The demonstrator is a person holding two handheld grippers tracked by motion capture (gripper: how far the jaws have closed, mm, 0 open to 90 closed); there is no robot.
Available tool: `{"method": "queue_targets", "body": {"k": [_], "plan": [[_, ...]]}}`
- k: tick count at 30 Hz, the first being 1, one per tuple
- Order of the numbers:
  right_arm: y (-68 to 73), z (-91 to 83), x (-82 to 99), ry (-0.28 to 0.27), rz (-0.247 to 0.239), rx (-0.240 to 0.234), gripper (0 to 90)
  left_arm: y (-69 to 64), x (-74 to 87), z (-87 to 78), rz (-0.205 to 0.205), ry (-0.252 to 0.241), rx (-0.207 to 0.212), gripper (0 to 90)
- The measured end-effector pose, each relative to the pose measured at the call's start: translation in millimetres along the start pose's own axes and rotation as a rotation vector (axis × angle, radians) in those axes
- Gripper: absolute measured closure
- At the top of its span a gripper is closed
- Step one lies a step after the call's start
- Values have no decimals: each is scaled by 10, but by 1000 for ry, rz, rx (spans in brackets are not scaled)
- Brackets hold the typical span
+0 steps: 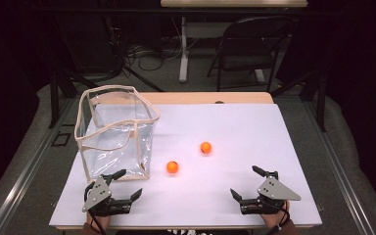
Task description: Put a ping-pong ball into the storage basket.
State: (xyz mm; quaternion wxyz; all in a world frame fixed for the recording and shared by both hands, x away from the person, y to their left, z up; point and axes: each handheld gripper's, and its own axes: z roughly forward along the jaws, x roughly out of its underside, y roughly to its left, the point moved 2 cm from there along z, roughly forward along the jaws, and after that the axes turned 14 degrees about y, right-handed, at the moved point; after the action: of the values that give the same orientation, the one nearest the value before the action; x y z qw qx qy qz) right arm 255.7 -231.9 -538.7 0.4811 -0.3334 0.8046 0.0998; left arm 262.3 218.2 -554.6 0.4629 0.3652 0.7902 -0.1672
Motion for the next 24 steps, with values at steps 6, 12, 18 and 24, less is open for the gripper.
{"method": "queue_targets", "body": {"k": [6, 12, 18, 24], "plan": [[-7, 33, 0, 5, 5, -4, 0, 3, -6, 35, 5, 13, 13, 159], [-20, 83, -32, 26, 21, -8, 0, 13, -7, 58, 4, 21, 25, 159], [-15, 147, -80, 57, 21, -11, 0, 24, -10, 84, 9, 25, 35, 159], [-6, 249, -169, 90, 31, -32, 0, 43, -4, 107, 5, 25, 42, 159]]}}
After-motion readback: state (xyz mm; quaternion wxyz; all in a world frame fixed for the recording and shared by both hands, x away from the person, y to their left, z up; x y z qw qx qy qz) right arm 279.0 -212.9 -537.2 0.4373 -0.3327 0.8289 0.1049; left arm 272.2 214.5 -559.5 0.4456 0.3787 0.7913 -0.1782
